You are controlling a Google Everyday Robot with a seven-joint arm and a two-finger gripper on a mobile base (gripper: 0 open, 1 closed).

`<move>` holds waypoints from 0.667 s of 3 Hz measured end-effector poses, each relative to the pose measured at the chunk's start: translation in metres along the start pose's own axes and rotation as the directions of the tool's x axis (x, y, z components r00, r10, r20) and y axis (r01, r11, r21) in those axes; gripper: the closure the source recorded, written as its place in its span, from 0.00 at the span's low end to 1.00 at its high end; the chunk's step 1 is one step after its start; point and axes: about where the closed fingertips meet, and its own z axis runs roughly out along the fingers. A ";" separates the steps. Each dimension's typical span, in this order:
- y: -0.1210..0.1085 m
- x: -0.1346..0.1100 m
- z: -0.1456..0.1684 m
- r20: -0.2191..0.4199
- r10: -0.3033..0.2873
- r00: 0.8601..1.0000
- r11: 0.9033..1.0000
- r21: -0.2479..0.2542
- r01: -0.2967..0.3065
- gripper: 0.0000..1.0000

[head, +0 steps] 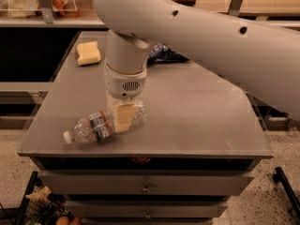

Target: Pick water bottle

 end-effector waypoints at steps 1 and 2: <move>-0.006 0.007 -0.012 -0.013 0.007 1.000 1.000 0.026 -0.007 1.00; -0.017 0.018 -0.032 -0.036 0.017 0.999 0.997 0.071 -0.014 1.00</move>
Offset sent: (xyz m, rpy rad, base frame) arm 0.0427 -0.0351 0.0509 -0.0252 -0.1262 -0.0593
